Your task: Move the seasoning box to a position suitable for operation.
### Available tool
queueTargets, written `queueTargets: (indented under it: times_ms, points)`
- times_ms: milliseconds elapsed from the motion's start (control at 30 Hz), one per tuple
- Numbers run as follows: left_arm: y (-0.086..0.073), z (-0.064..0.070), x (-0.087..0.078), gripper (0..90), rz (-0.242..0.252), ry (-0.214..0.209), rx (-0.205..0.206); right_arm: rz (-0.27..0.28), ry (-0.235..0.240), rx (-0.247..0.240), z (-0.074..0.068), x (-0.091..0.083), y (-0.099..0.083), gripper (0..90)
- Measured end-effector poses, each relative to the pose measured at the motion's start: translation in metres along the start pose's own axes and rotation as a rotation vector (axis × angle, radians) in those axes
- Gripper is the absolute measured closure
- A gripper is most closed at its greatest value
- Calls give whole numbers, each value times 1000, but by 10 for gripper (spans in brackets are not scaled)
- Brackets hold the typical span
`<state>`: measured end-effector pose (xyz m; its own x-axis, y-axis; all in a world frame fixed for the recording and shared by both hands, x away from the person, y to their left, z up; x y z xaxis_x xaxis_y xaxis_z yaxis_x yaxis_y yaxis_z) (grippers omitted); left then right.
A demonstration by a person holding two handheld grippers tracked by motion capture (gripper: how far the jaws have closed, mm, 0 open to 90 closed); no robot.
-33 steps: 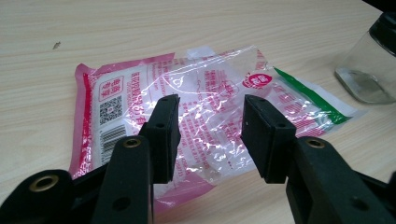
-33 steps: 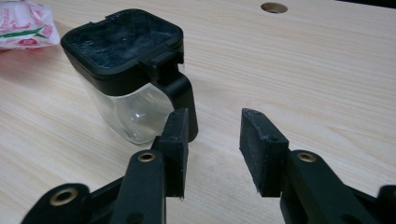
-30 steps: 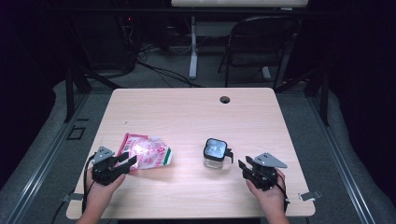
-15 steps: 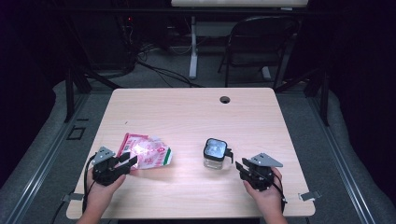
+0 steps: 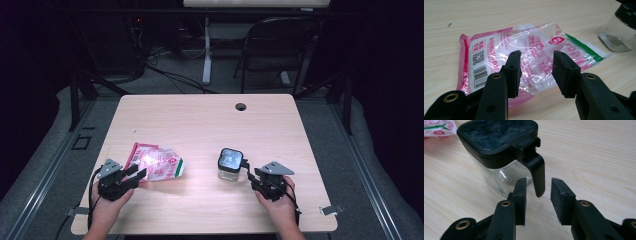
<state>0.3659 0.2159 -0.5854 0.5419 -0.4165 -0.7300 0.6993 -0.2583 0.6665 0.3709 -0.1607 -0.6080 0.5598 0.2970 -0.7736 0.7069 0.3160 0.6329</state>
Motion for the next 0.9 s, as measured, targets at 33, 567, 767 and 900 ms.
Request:
queueTargets:
  times_ms: [33, 567, 767, 900]
  points:
    - [0, 0, -1, 588, 6, -4, -4, -4, -7, -1, 0, 3, 1, 656]
    - [-11, 0, -10, 586, 11, 19, -15, -39, -59, -27, -1, 27, 14, 690]
    - [-12, -1, -11, 585, 10, 23, -19, -44, -62, -26, 0, 29, 16, 736]
    - [-13, 0, -11, 583, 1, 23, -10, -44, -74, -44, -1, 29, 15, 749]
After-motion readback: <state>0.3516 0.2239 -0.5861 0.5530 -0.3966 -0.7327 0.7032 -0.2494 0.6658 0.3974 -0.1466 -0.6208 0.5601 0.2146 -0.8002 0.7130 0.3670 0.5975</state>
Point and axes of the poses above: each handheld gripper's, and its own axes: x roughly forward along the jaws, y roughly out of its top, z roughly to its right, the point moved 10 cm from there along x, roughly forward along the jaws, and after that the axes turned 15 degrees about -z, right-handed, at the moved point
